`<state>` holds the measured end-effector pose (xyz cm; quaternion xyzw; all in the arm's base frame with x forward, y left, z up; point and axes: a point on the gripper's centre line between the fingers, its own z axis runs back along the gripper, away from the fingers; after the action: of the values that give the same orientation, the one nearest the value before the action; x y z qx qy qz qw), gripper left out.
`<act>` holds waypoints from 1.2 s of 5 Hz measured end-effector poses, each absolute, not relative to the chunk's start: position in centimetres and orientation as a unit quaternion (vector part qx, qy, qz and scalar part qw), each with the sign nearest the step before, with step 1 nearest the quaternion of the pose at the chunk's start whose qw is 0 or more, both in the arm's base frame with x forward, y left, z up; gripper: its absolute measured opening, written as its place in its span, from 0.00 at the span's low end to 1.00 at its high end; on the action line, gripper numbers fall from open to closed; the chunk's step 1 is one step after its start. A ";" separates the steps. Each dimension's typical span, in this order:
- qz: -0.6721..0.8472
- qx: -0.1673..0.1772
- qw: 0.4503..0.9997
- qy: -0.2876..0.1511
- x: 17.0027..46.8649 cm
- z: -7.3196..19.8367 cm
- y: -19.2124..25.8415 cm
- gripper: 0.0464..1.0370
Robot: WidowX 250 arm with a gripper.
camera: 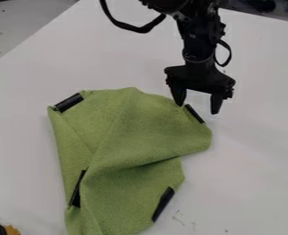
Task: Fold the cloth from top right to top left
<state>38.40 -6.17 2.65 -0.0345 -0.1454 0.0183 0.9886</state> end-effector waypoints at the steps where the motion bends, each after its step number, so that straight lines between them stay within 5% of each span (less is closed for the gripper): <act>1: 0.030 -0.028 0.989 -0.140 39.2 1.6 -6.2 0.96; 2: 0.020 -0.025 0.991 -0.129 39.7 1.0 -6.7 0.93; 4: 0.002 -0.026 0.992 -0.124 39.7 1.0 -6.9 0.35; 6: 0.004 -0.021 0.991 -0.131 39.8 1.0 -6.7 0.04</act>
<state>39.78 -6.65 0.99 -0.0206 -0.1307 0.0040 0.9912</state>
